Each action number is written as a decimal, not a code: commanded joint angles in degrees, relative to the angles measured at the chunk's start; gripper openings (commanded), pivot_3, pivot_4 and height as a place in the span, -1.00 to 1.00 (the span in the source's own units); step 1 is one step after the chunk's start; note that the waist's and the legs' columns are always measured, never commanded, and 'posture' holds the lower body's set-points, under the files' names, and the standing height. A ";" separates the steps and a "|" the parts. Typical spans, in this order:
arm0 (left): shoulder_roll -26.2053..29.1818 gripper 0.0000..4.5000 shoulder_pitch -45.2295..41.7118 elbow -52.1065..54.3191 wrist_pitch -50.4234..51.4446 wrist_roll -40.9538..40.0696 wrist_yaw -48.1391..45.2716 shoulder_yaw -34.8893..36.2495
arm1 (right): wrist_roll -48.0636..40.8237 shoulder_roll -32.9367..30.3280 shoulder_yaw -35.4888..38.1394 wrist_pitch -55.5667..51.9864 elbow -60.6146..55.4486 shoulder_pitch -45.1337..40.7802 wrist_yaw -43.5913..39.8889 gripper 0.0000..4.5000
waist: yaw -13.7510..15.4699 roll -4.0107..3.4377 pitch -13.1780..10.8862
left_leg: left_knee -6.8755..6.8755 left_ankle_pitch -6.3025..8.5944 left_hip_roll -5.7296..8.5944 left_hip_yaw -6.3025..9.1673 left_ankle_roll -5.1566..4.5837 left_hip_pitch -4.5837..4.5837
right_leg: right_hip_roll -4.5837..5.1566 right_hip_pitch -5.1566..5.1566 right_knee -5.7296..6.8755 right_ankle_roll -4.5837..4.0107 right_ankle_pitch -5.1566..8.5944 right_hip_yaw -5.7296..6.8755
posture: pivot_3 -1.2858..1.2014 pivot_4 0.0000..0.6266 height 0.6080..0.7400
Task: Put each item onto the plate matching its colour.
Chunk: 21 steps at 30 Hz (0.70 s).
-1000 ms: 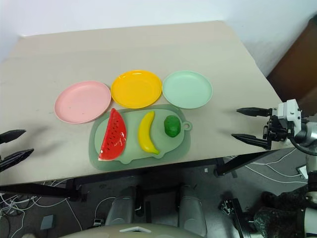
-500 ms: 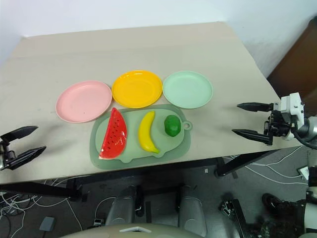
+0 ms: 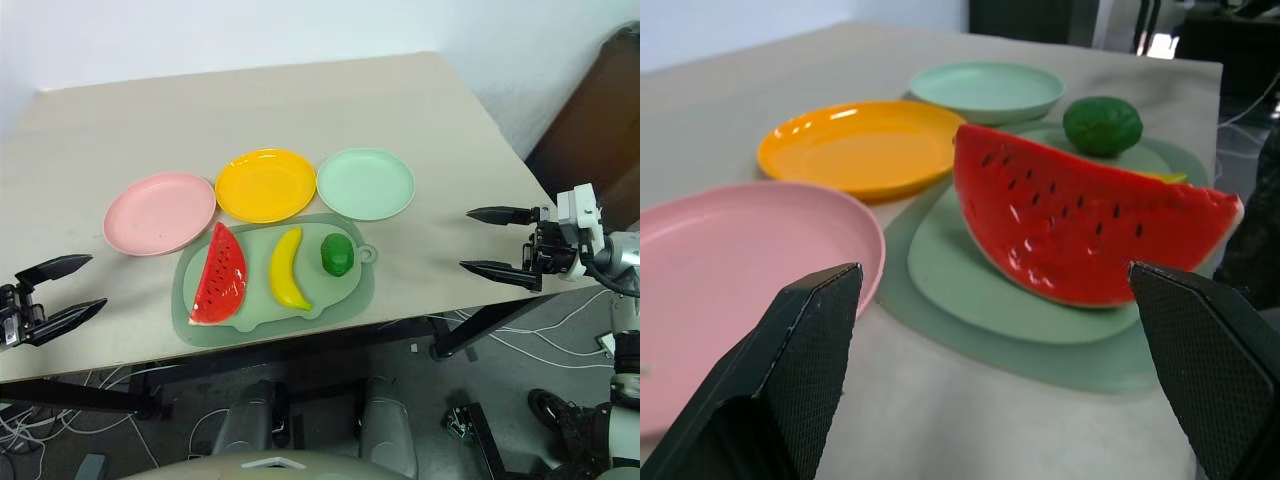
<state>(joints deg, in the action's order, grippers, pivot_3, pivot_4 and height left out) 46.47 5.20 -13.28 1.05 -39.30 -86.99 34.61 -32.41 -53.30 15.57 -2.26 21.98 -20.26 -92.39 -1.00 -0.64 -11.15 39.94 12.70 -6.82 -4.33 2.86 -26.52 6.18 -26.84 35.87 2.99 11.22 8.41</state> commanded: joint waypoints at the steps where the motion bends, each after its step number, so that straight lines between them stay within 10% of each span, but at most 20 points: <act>1: -0.20 0.99 0.11 2.80 0.32 -1.24 0.12 0.23 | -1.35 -1.25 1.44 -1.41 -3.19 0.27 -0.07 1.00 | -0.01 -0.48 0.44 | -0.20 0.00 -0.92 0.15 -0.08 -0.80 | -0.85 0.55 -1.51 -0.07 -1.07 0.10 | 0.03 -0.52 0.05; 4: -0.81 0.99 0.81 3.96 0.60 -1.27 -0.09 -0.16 | -1.58 -1.21 1.62 -3.32 -4.71 0.58 0.27 1.00 | 0.06 0.31 0.50 | -0.42 -0.26 0.55 -1.28 -0.51 -0.12 | 0.80 -0.29 1.35 0.27 0.57 -0.77 | 0.03 -0.52 0.05; 21: -0.70 0.99 -0.91 2.00 0.36 0.14 -1.77 -2.30 | -7.33 2.96 -2.41 -36.00 -30.39 2.49 23.40 1.00 | 0.35 0.30 0.51 | -0.64 -0.27 0.40 -1.46 -0.49 0.19 | 0.68 -0.32 1.23 0.02 0.40 -0.74 | 0.03 -0.52 0.05</act>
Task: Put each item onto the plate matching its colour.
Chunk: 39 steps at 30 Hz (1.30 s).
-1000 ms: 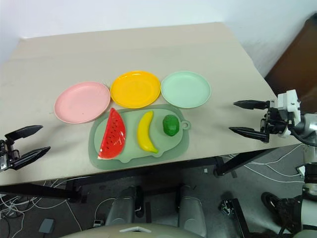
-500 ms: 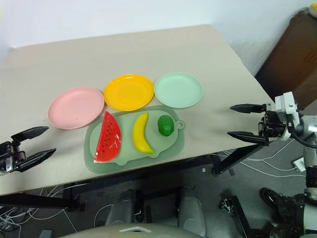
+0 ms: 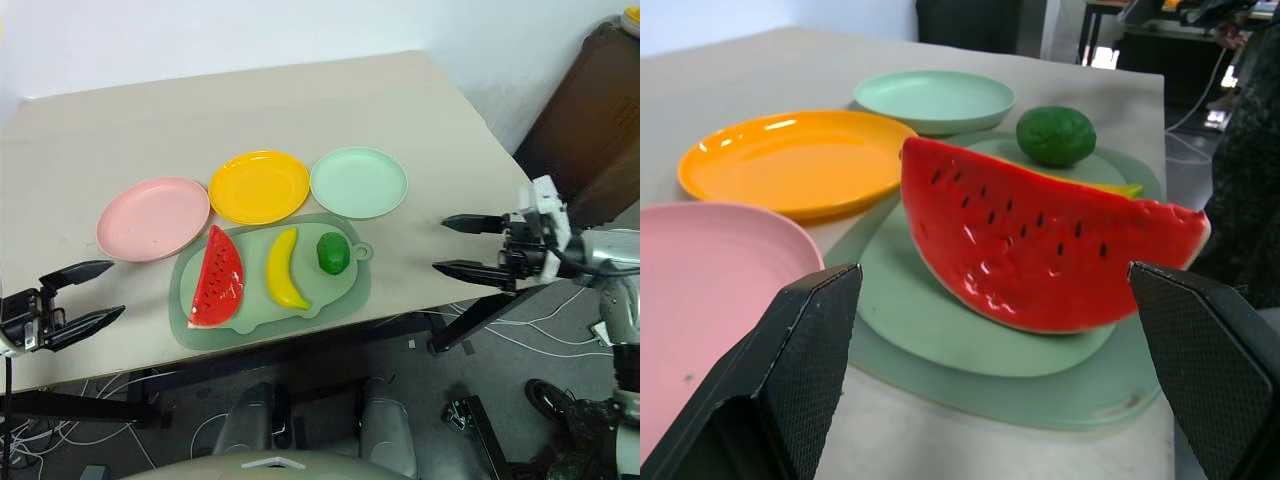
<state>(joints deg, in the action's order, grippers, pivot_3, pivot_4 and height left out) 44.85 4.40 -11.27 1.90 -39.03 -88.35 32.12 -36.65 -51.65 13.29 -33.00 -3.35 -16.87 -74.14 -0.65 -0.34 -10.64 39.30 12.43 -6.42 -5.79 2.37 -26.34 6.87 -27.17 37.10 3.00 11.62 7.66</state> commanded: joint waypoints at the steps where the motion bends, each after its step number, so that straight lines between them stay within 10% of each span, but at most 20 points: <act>1: 0.87 0.99 -0.10 0.01 -0.43 -0.14 -0.42 0.26 | -3.93 2.50 -0.62 -7.67 -7.19 -1.25 7.98 1.00 | 0.01 0.00 0.00 | 0.00 0.00 -0.01 0.00 0.00 0.00 | -0.01 -0.01 0.00 0.00 0.00 0.00 | 0.03 -0.52 0.05; 19: -0.25 0.99 2.59 1.77 -0.30 -0.25 1.22 0.72 | -2.44 26.20 -11.52 -37.49 -15.51 -15.42 48.86 1.00 | 0.02 0.01 0.01 | -0.13 0.00 -0.17 -0.12 0.00 -0.11 | -0.10 -0.13 -0.11 -0.09 -0.06 -0.01 | 0.03 -0.52 0.05; 39: -0.31 0.99 2.26 2.24 -0.02 -0.23 2.69 0.12 | 5.08 30.53 -21.33 -37.38 -15.21 -14.24 53.31 1.00 | -0.12 0.01 0.00 | -0.38 0.01 -0.32 -0.18 0.01 -0.19 | -0.19 -0.15 -0.59 -0.10 -0.07 0.11 | 0.03 -0.52 0.05</act>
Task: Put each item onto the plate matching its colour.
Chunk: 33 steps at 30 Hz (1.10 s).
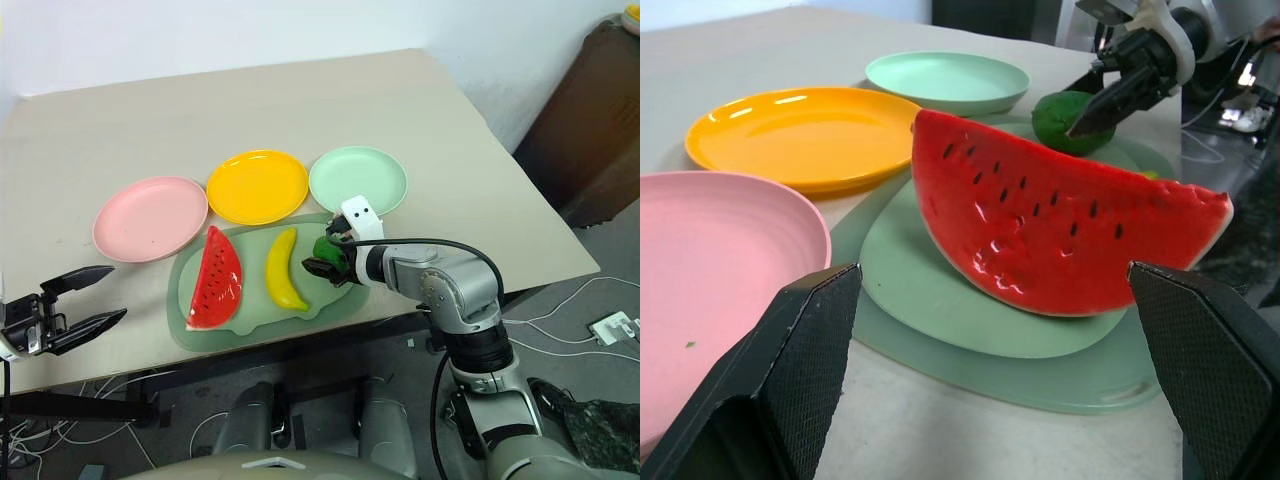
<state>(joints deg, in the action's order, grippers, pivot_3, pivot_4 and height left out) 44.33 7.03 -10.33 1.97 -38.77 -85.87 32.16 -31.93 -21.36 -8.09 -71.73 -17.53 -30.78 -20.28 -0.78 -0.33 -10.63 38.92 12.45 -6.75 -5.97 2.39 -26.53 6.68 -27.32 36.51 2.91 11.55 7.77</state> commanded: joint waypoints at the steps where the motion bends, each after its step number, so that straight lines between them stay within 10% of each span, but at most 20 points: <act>1: 0.23 1.00 -0.52 1.20 -0.12 -0.44 0.24 0.03 | 0.55 0.53 0.29 1.49 -0.94 -0.29 -0.40 0.92 | 0.01 0.00 0.00 | -0.05 0.00 0.00 -0.01 0.00 -0.01 | -0.01 0.01 -0.06 0.00 0.00 0.01 | 0.03 -0.52 0.05; 7: 0.33 1.00 -1.34 0.87 -0.02 -0.32 0.24 -0.21 | -1.23 0.35 2.81 -0.15 -1.11 -2.44 -2.05 0.31 | 0.04 0.00 0.00 | -0.24 0.00 0.01 -0.07 0.00 -0.03 | -0.03 0.01 -0.20 0.00 -0.01 0.03 | 0.03 -0.52 0.05; 13: 0.47 1.00 -1.68 0.80 0.01 -0.35 0.39 -0.70 | -4.87 0.09 11.27 -0.71 7.76 -12.92 -5.59 0.31 | -0.09 0.00 0.00 | -0.23 0.00 0.00 -0.08 0.00 0.00 | -0.05 -0.01 -0.20 -0.07 -0.07 0.03 | 0.03 -0.52 0.05; 30: 1.00 1.00 -0.86 6.90 3.96 -2.85 1.83 0.28 | 18.70 0.58 6.44 38.42 63.29 -31.96 -9.38 0.31 | -0.34 0.00 -0.01 | -0.76 -0.24 -0.01 -0.31 0.00 0.02 | -0.16 -0.25 -0.21 -0.03 -0.32 0.01 | 0.03 -0.52 0.05; 33: 1.93 1.00 -1.11 7.42 4.87 -3.25 1.92 0.97 | 19.08 0.52 6.62 38.66 63.34 -32.55 -11.44 0.73 | -0.33 -0.01 -0.01 | -0.75 -0.28 -0.01 -0.29 0.06 0.03 | -0.16 -0.25 -0.17 0.00 -0.30 0.01 | 0.03 -0.52 0.05</act>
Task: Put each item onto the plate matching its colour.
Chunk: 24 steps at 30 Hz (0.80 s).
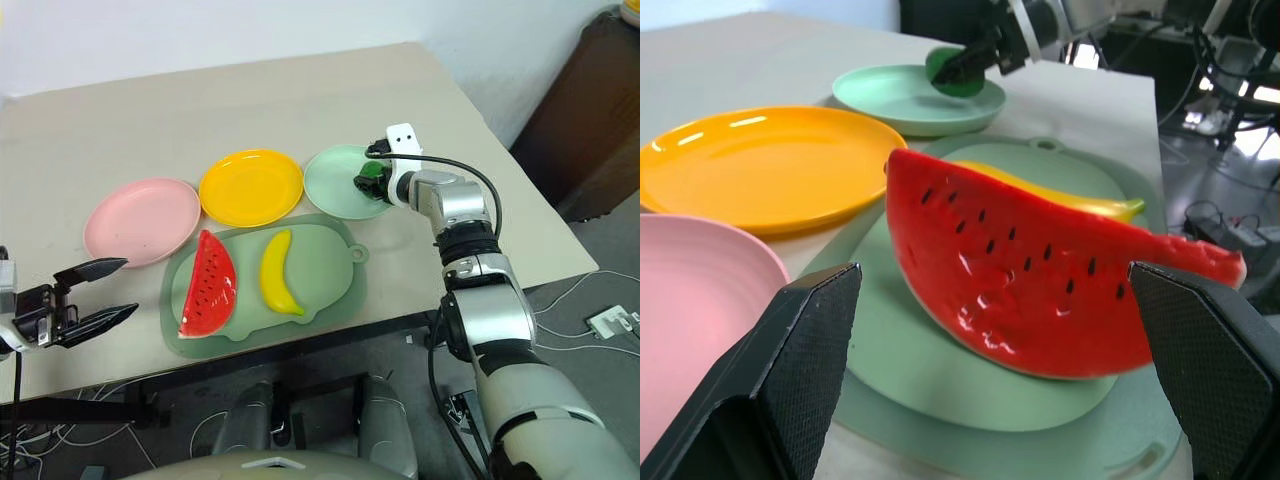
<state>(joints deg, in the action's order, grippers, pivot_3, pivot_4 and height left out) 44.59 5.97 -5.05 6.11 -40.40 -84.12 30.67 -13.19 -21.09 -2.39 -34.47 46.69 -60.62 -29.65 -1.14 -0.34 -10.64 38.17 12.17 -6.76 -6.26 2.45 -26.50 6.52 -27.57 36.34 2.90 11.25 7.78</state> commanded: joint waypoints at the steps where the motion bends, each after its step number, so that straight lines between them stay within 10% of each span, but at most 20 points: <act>1: 2.07 1.00 -0.21 2.35 1.12 -1.83 0.21 2.61 | 0.52 0.08 0.81 1.06 -1.70 -2.67 -2.52 0.89 | 0.06 0.00 0.00 | 0.00 -0.02 0.00 0.02 0.03 0.00 | 0.00 0.00 0.02 0.02 0.01 0.00 | 0.03 -0.52 0.05; 16: 14.11 1.00 -8.40 1.23 7.61 -3.58 -5.82 2.88 | -9.02 -2.21 -1.61 -38.76 -54.36 5.70 -2.39 1.00 | 0.43 -0.01 -0.01 | 0.02 -0.02 -0.01 0.12 0.07 0.01 | -0.01 -0.03 0.06 -0.17 0.14 0.00 | 0.03 -0.52 0.05; 24: 20.18 1.00 -14.75 -2.40 7.65 -3.32 -8.38 -2.44 | -17.73 14.45 5.83 -58.03 -57.72 8.64 7.05 1.00 | 0.26 -0.02 -0.01 | -0.01 0.01 -0.02 0.17 0.13 0.03 | -0.09 -0.05 0.05 -0.31 0.08 -0.02 | 0.03 -0.52 0.05</act>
<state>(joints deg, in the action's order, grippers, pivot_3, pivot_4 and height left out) 63.69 -7.96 -6.75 14.56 -43.20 -92.29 28.66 -29.24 -7.55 1.49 -91.57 -10.91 -52.15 -25.44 -0.89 -0.36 -10.65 38.16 12.16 -6.78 -6.09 2.56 -26.47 6.43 -27.61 36.38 2.55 11.30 7.76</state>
